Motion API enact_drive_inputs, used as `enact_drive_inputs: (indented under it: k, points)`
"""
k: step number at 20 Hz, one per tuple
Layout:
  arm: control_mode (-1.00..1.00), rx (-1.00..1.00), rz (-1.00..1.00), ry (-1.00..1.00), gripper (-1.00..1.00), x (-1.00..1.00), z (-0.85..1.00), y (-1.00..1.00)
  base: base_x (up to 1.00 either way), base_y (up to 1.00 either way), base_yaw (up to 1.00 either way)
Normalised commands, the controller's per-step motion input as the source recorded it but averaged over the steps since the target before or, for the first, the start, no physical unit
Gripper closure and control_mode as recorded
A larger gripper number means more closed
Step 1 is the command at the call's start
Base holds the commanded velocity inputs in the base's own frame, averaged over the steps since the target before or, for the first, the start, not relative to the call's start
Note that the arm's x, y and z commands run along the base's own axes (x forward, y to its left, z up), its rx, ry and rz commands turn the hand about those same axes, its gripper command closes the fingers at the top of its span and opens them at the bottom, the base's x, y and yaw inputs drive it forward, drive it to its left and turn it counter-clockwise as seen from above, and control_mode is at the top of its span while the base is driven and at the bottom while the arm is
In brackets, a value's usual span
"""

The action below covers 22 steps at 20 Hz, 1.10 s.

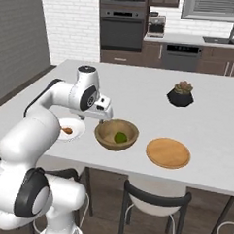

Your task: Pick the chicken drumstick and lime from their plates and place them in the bowl. Then put the bowl in the fridge.

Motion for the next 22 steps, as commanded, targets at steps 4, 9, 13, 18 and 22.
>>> enact_drive_inputs:
  k: [4, 9, 13, 18, 22]
  points:
    - [1.0, 0.0, 0.0, 0.0, -1.0, 0.0, 0.0, 0.0, 0.47, -0.03, 0.05]
    - [-1.0, 0.0, 0.01, 0.0, -1.0, 0.04, 0.0, 0.0, 0.37, 0.0, 0.03]
    - [-1.0, -0.03, 0.29, 0.0, -1.0, 0.2, -0.08, 0.77, 0.0, 0.0, 0.0]
    - [-1.0, -0.01, 0.58, 0.06, -1.0, 0.23, -0.27, 0.92, 0.0, 0.0, 0.0]
    - [-1.0, -0.02, 0.38, 0.01, -1.0, 0.23, -0.2, 0.93, 0.0, 0.0, 0.0]
